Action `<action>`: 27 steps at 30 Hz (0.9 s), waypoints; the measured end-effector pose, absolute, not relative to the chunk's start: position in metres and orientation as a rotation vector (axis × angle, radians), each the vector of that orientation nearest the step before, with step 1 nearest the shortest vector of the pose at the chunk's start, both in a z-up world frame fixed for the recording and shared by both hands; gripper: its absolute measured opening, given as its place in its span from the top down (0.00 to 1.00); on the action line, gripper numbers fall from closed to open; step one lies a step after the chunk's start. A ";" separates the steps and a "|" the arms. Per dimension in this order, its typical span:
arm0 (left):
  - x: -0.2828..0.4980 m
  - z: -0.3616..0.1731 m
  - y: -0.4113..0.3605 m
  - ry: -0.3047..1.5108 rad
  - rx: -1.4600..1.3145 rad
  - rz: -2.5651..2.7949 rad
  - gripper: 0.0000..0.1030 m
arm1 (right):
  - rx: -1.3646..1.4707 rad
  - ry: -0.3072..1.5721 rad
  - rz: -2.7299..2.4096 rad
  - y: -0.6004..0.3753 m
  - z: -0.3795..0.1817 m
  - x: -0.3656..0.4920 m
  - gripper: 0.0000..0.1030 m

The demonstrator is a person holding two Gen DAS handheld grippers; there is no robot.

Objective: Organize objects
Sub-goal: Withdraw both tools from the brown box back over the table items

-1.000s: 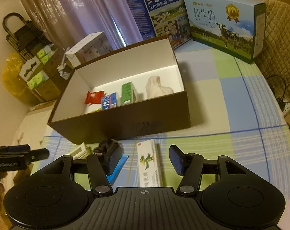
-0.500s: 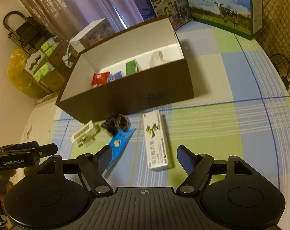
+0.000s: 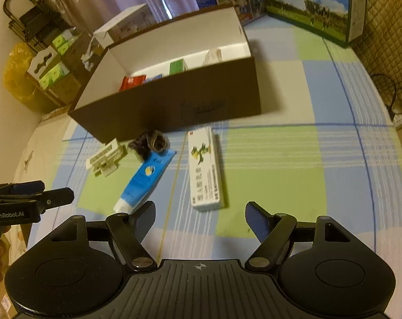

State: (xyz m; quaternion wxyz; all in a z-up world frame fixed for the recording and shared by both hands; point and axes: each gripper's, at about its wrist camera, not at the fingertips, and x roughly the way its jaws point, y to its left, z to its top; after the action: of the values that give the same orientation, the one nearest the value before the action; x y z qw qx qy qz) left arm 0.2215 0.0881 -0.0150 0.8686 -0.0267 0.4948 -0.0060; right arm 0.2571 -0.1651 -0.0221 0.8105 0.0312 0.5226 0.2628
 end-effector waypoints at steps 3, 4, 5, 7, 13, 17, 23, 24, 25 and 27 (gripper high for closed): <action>0.218 -0.017 0.087 1.041 -0.058 -0.012 0.10 | 0.059 1.126 0.570 -0.163 -0.024 0.254 0.30; 0.217 -0.017 0.087 1.041 -0.058 -0.010 0.10 | 0.053 1.127 0.571 -0.163 -0.024 0.253 0.30; 0.217 -0.018 0.087 1.042 -0.058 -0.008 0.10 | 0.049 1.125 0.571 -0.162 -0.025 0.252 0.30; 0.215 -0.018 0.087 1.044 -0.057 -0.004 0.10 | 0.049 1.119 0.588 -0.161 -0.025 0.251 0.30; 0.213 -0.021 0.089 1.044 -0.041 0.017 0.11 | 0.000 1.052 0.596 -0.153 -0.023 0.244 0.30; 0.213 -0.024 0.091 1.043 -0.041 0.028 0.10 | -0.010 1.032 0.605 -0.150 -0.026 0.246 0.31; 0.214 -0.028 0.096 1.044 -0.042 0.046 0.10 | -0.019 1.036 0.603 -0.145 -0.036 0.251 0.39; 0.214 -0.029 0.098 1.045 -0.043 0.049 0.10 | -0.020 1.038 0.602 -0.145 -0.038 0.252 0.41; 0.215 -0.030 0.099 1.046 -0.043 0.052 0.10 | -0.021 1.039 0.600 -0.144 -0.040 0.253 0.42; 0.216 -0.032 0.100 1.049 -0.041 0.058 0.10 | -0.026 1.044 0.594 -0.143 -0.044 0.255 0.45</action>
State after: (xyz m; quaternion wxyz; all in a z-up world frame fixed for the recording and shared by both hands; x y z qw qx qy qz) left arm 0.2163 0.1005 -0.0320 0.8650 -0.0196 0.5006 0.0278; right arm 0.2554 -0.1427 -0.0440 0.8251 -0.0121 0.4910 0.2794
